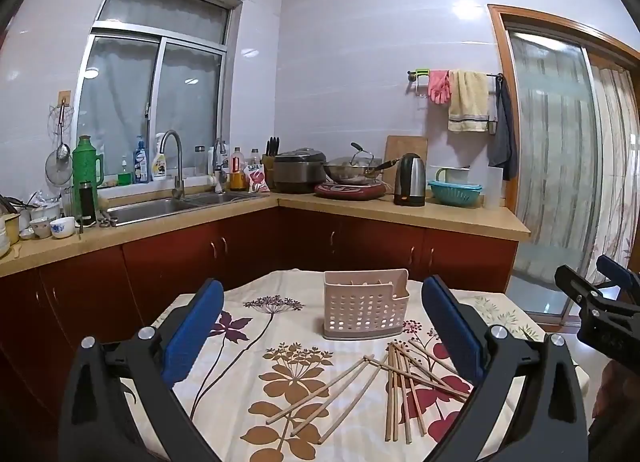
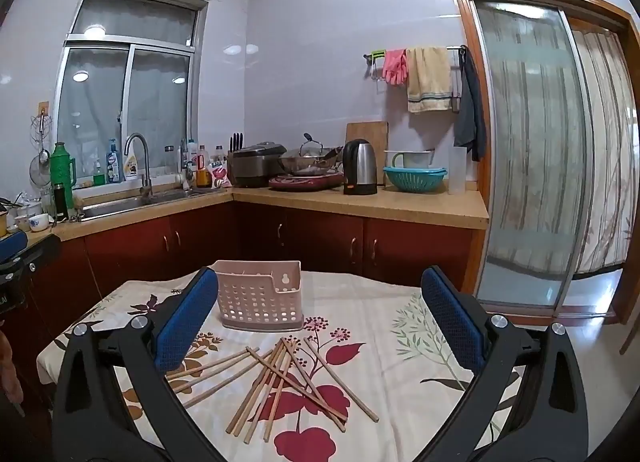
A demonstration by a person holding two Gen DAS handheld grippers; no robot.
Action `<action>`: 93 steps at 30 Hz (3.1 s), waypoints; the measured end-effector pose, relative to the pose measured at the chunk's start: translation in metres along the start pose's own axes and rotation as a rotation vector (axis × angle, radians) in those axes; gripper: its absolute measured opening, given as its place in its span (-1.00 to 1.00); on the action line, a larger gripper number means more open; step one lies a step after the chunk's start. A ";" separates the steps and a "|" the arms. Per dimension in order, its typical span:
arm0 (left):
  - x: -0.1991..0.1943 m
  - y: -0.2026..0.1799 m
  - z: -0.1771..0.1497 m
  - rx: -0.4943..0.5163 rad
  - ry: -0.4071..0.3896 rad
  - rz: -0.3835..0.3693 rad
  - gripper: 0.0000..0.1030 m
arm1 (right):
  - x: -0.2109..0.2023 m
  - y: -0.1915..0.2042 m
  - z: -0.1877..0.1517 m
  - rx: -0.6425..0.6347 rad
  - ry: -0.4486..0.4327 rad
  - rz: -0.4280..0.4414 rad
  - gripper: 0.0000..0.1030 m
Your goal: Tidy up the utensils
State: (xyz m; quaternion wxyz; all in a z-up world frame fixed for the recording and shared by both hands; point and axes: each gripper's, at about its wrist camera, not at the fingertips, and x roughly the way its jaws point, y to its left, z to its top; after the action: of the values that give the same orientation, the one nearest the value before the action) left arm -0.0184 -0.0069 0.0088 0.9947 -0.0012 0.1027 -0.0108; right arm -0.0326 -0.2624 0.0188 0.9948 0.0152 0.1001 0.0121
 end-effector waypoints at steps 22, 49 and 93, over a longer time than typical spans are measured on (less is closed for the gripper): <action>-0.005 0.002 0.000 -0.016 -0.006 -0.007 0.88 | -0.005 0.004 -0.002 -0.006 -0.019 0.005 0.92; -0.007 0.002 -0.002 -0.022 -0.004 -0.008 0.88 | -0.005 0.005 -0.002 -0.009 -0.019 0.005 0.92; 0.075 0.014 -0.082 0.004 0.239 -0.004 0.88 | 0.071 -0.017 -0.079 0.012 0.210 0.049 0.92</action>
State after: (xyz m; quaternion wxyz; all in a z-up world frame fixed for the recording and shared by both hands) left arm 0.0385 0.0051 -0.0865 0.9753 0.0021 0.2203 -0.0131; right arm 0.0215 -0.2753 -0.0730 0.9781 0.0222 0.2033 0.0373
